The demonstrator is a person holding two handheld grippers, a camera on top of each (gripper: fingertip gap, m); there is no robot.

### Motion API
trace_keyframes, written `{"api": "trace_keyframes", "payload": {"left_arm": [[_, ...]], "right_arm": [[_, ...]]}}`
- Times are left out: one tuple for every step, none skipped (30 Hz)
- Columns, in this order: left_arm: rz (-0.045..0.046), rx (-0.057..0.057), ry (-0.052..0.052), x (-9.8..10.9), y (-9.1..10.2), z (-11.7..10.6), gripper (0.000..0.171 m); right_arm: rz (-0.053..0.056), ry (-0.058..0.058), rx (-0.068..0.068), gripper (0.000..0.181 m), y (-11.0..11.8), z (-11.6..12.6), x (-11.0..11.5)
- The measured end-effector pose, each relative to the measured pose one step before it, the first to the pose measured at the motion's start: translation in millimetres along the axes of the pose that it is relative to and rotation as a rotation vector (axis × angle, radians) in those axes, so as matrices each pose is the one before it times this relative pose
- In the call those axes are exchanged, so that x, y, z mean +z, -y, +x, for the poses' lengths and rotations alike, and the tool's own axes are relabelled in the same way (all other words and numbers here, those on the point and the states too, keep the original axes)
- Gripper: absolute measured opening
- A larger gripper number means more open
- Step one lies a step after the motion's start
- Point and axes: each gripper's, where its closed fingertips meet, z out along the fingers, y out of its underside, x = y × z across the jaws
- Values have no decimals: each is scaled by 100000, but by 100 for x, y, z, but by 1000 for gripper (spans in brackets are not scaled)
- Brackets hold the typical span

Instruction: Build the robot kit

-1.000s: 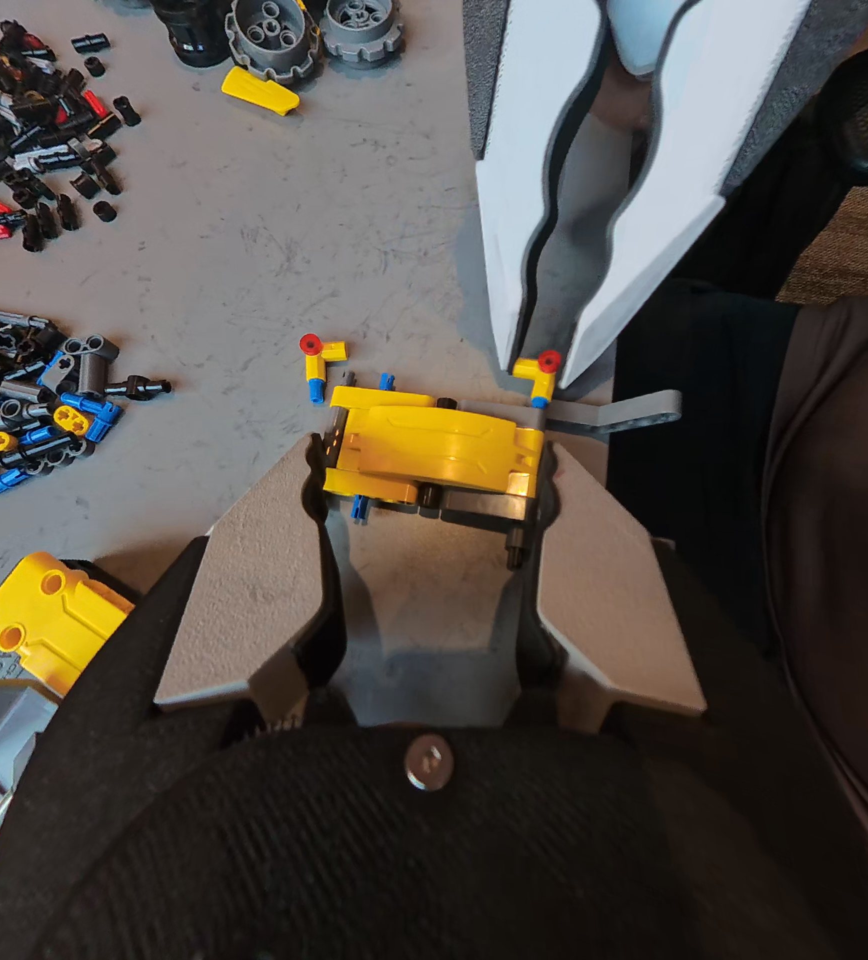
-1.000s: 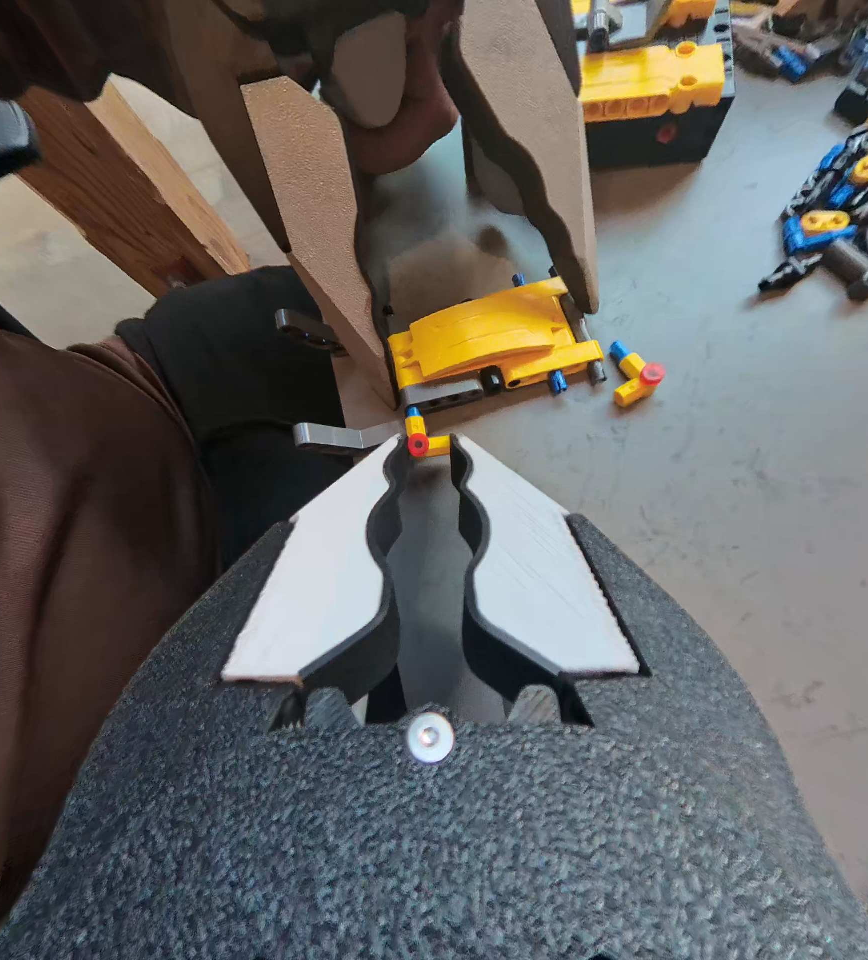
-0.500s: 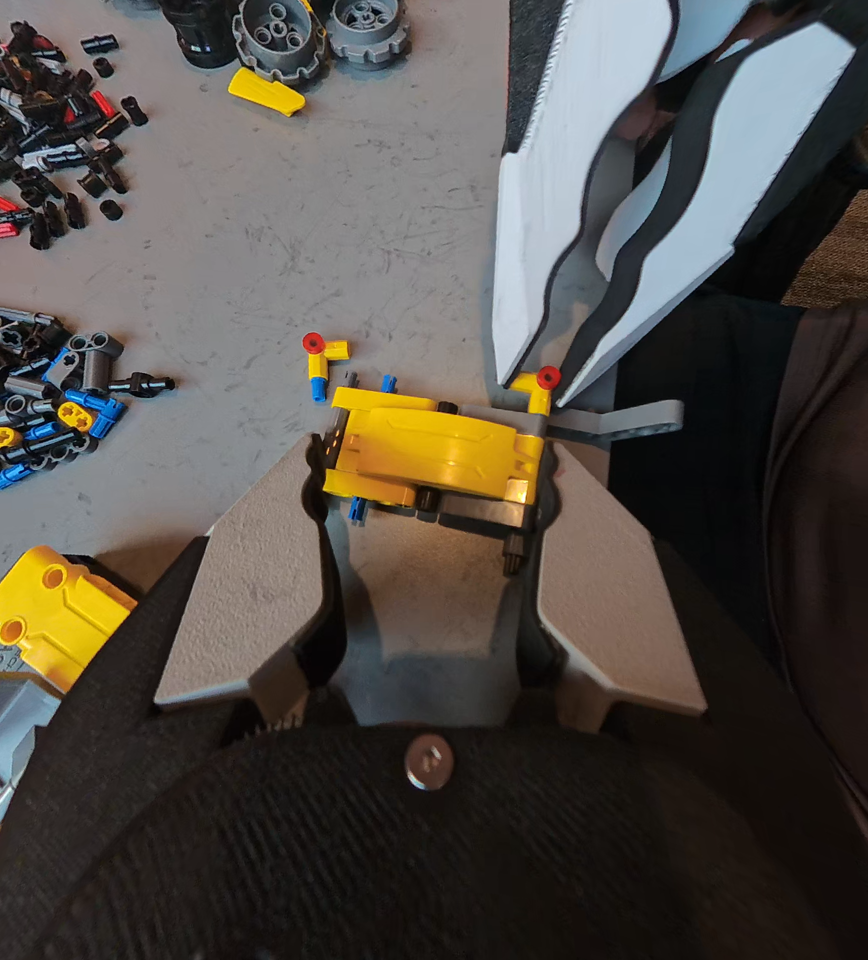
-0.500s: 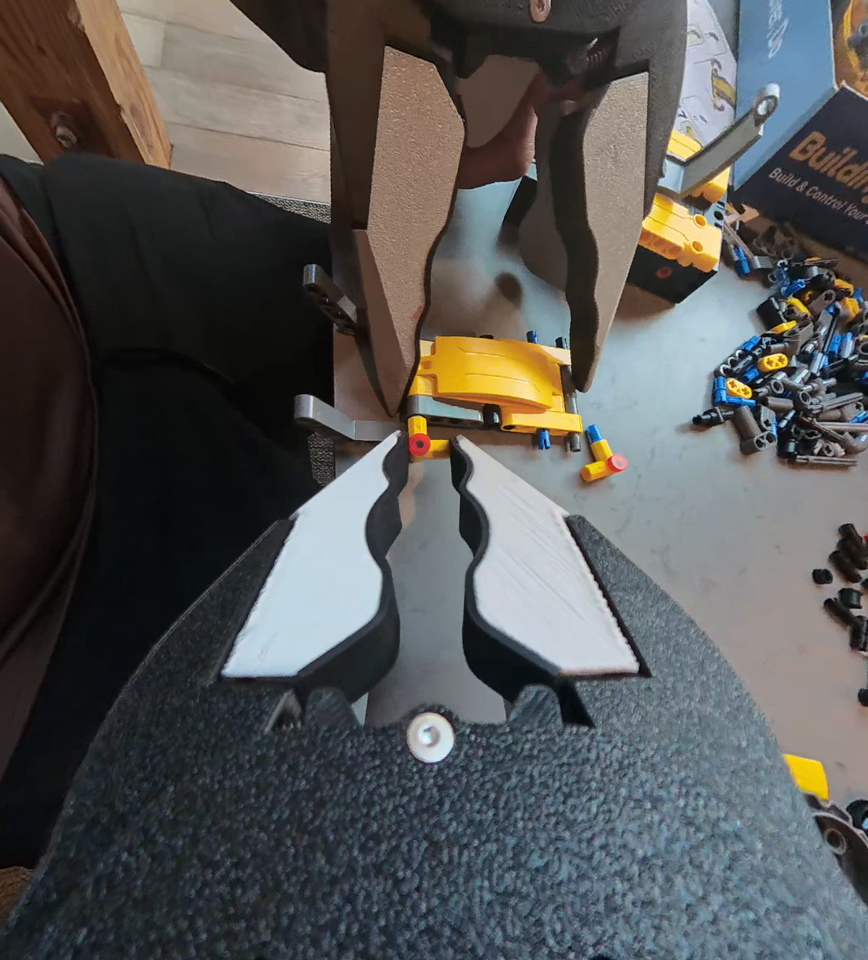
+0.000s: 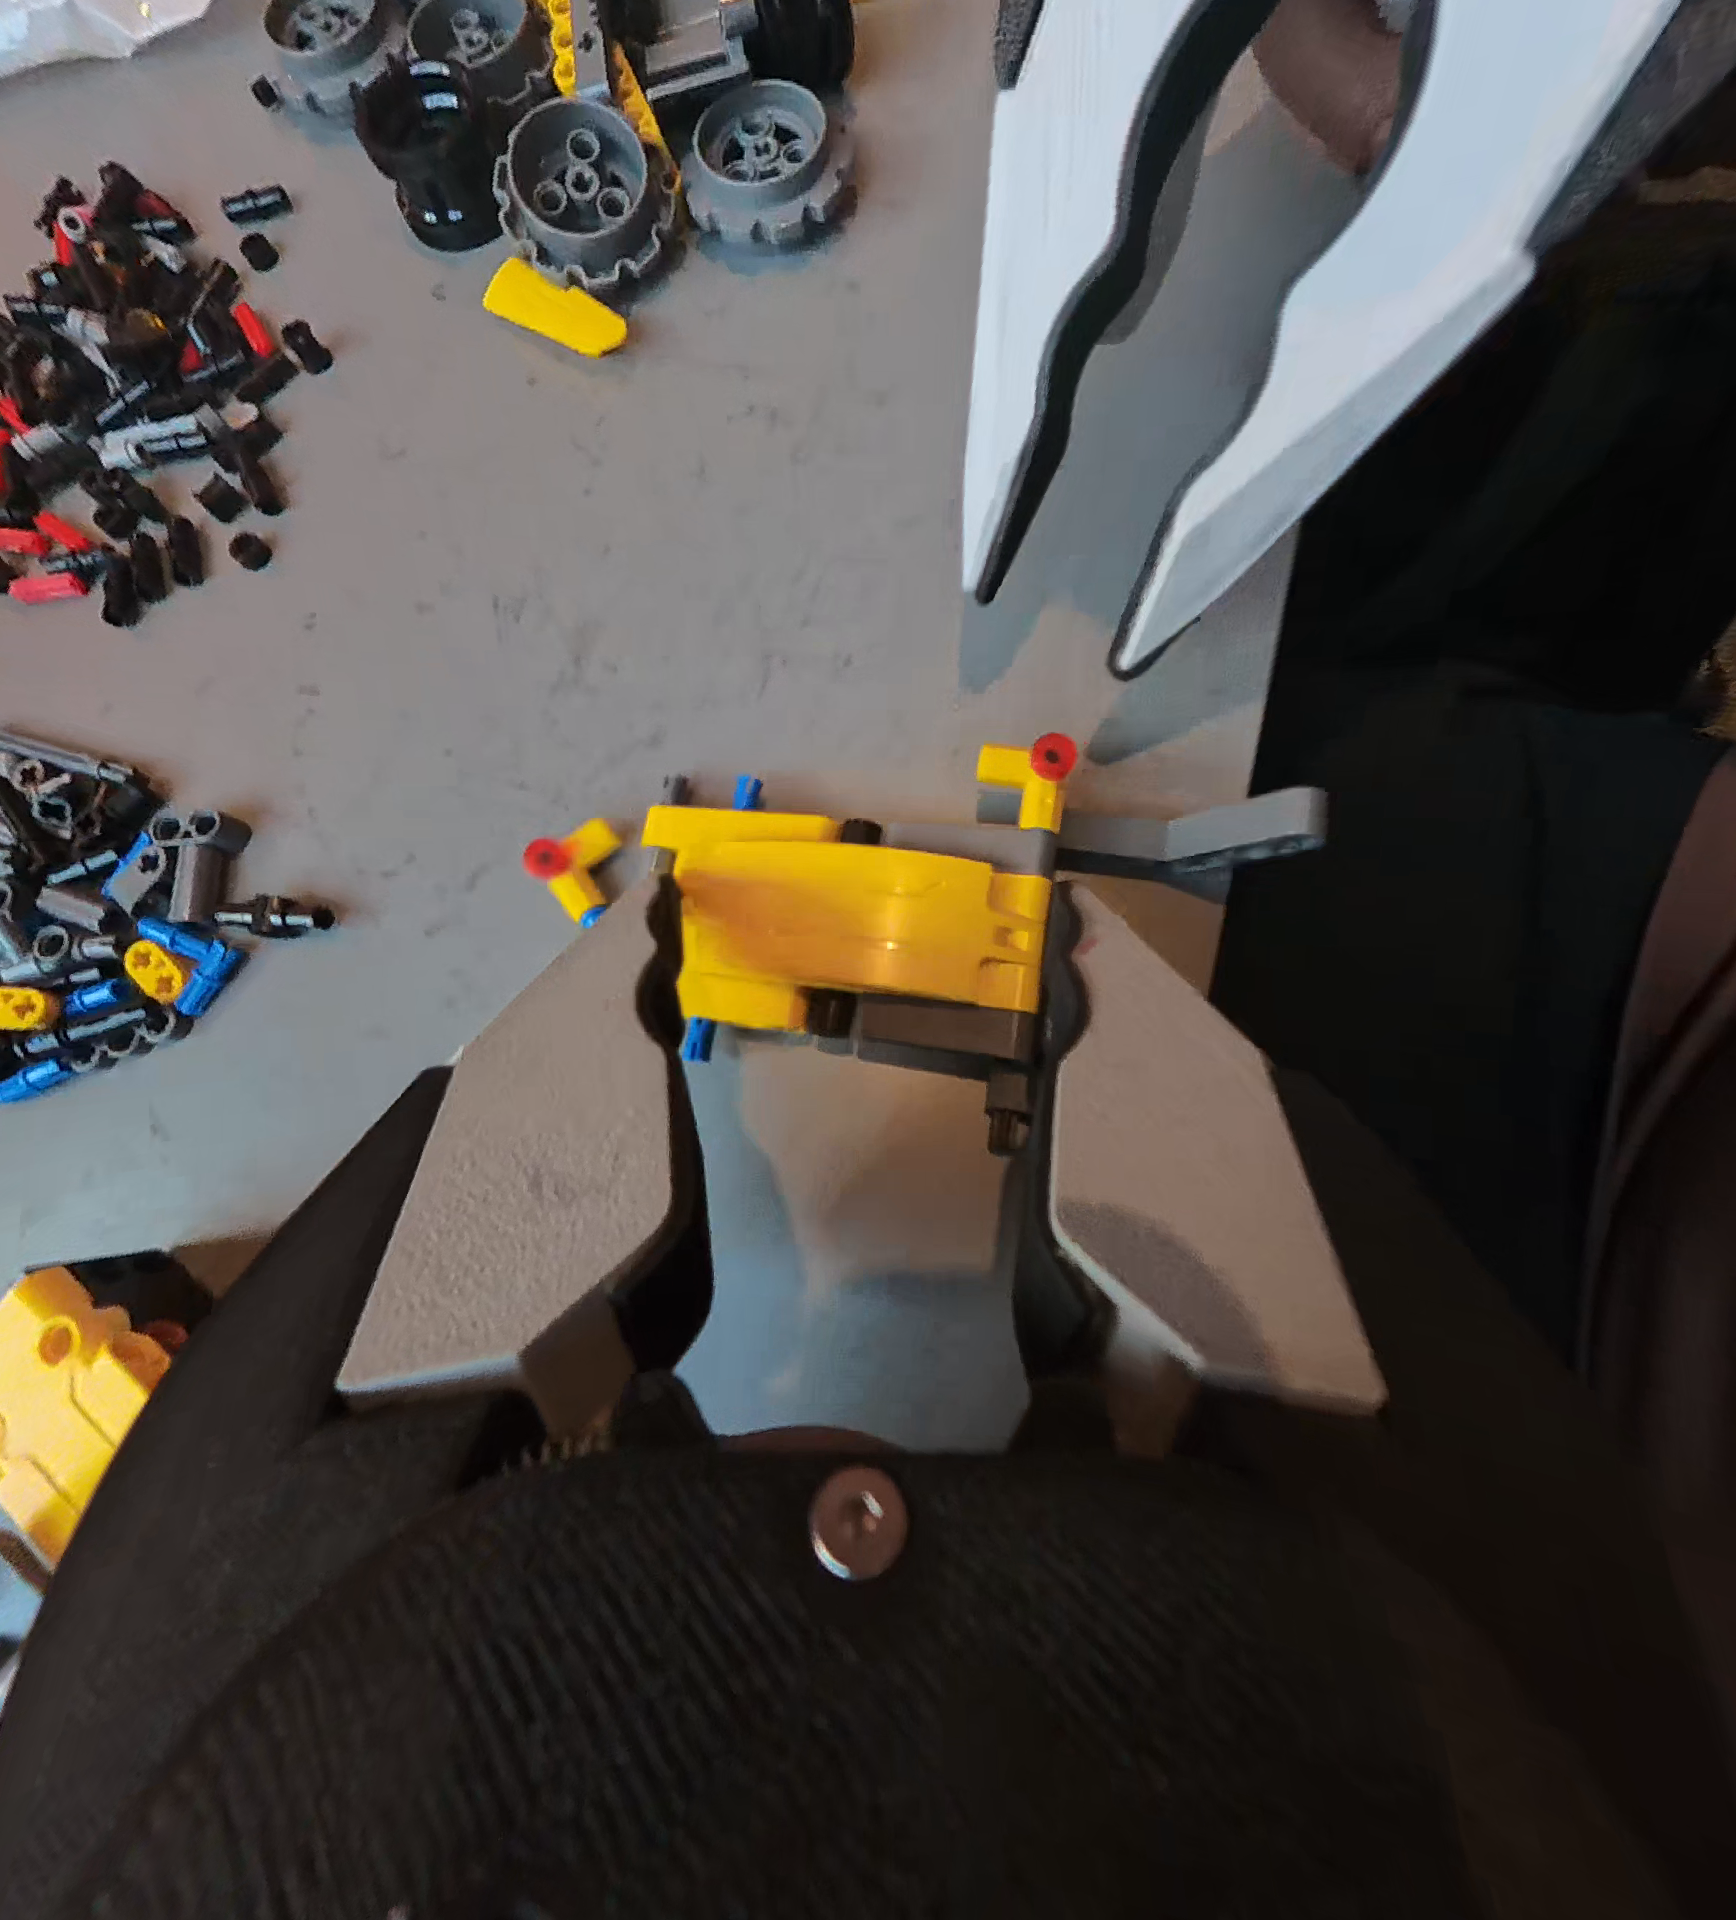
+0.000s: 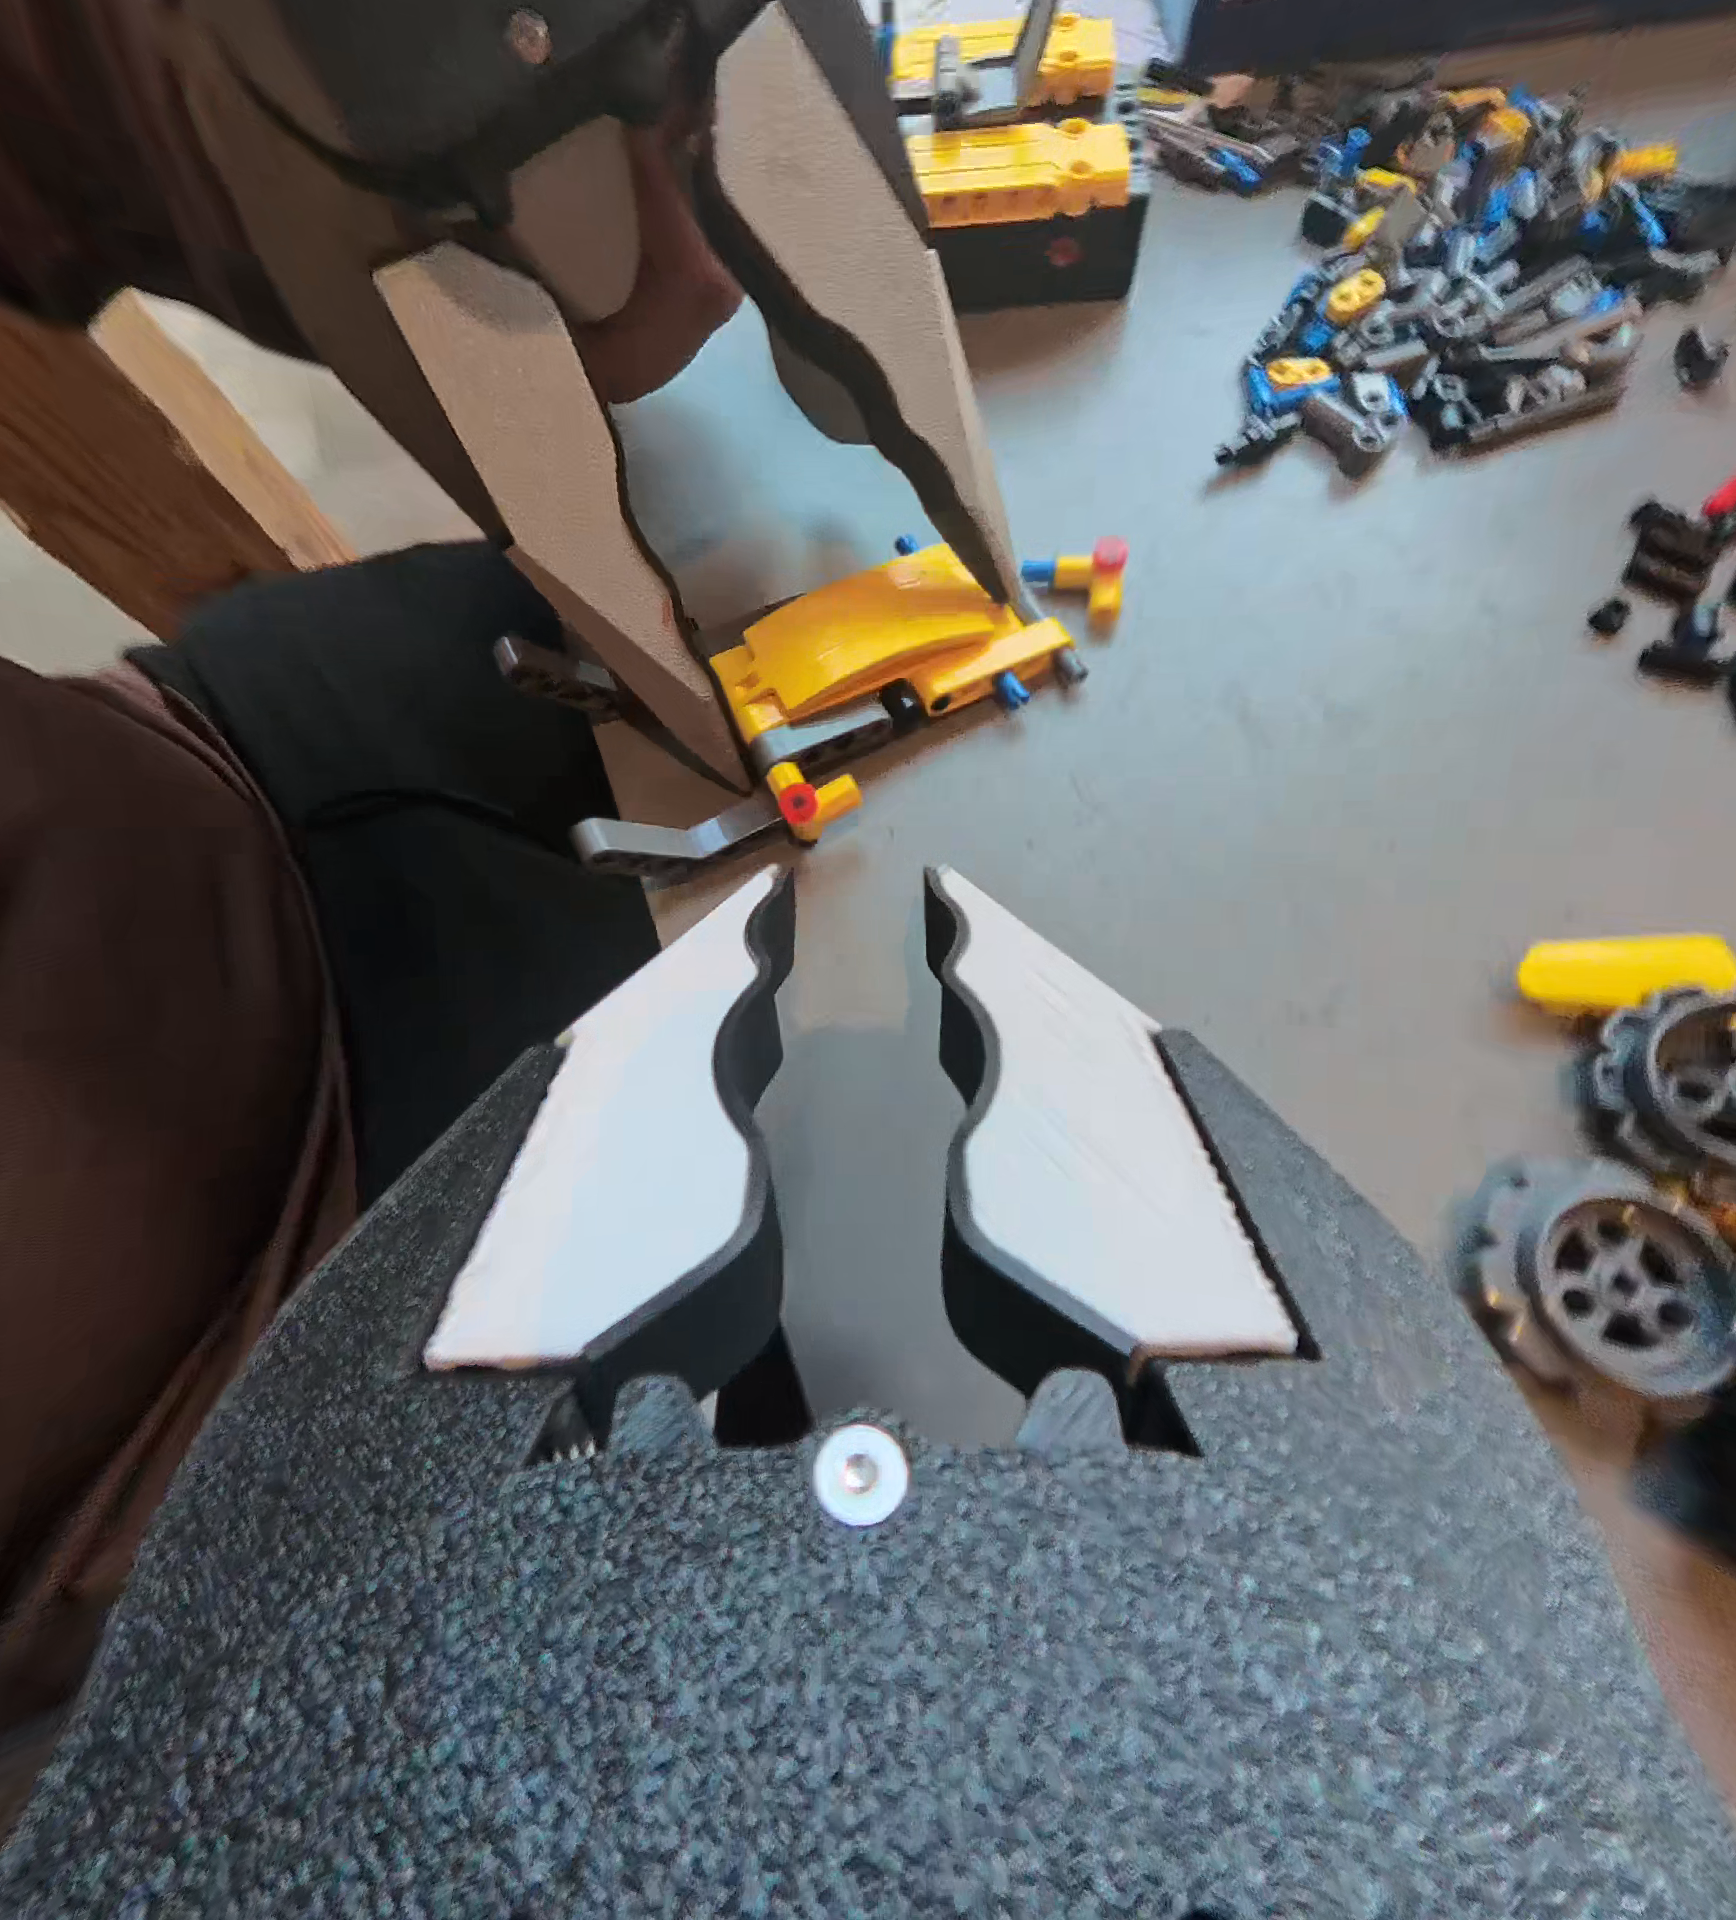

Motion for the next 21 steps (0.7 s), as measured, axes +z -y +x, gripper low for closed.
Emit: {"api": "trace_keyframes", "payload": {"left_arm": [[-49,1305,511,203,286,23,66],[-644,500,-321,178,190,78,66],[-690,265,-329,143,137,71,66],[-512,624,-289,80,106,74,66],[-393,776,353,-11,30,42,65],[-390,423,810,-118,-46,38,64],[1,139,707,-231,-82,62,63],[750,-390,124,-355,-59,118,63],[670,-1112,64,-518,-118,75,63],[621,-1507,835,-660,-155,-129,65],[711,-1685,1555,-777,-182,-348,67],[713,-1391,1632,-837,-190,-476,66],[995,-1385,2266,-835,-137,-707,65],[1086,-1199,2760,-753,-9,-940,60],[680,-882,2701,-590,87,-1042,54],[16,-443,1662,-383,259,-933,50],[-217,719,486,-136,443,-725,46],[125,2278,-416,97,626,-500,45],[-100,3808,-1194,329,641,-314,42],[-952,5151,-1877,519,550,-110,40],[-1923,6160,-1776,655,369,-70,40]], "right_arm": [[2047,1182,5156,25,-193,73,-494],[2420,1269,5105,24,-95,93,-400],[1835,1044,4775,24,-98,148,-276],[1467,951,3557,25,-21,82,-194],[1601,685,1876,25,67,-23,-154],[1324,-293,844,25,100,-10,-125],[781,-925,239,26,84,0,-123],[517,-800,-520,27,91,-71,-114],[277,-1018,-1022,27,99,-68,-95],[-154,-1511,-1537,27,82,-14,-78],[-489,-1694,-2188,28,113,-4,-20],[-742,-1305,-2473,28,155,-64,39],[-871,-715,-2410,29,215,-145,113],[-489,-129,-2245,30,333,-225,163],[-134,722,-2035,31,383,-329,205],[12,1102,-1796,31,385,-335,241],[-39,855,-1931,32,361,-259,293],[-732,342,-2387,33,216,-159,350],[-1857,-464,-2945,34,59,-7,416],[-2680,-1184,-3403,35,-30,72,449],[-2809,-544,-3726,35,-22,-70,461]]}}
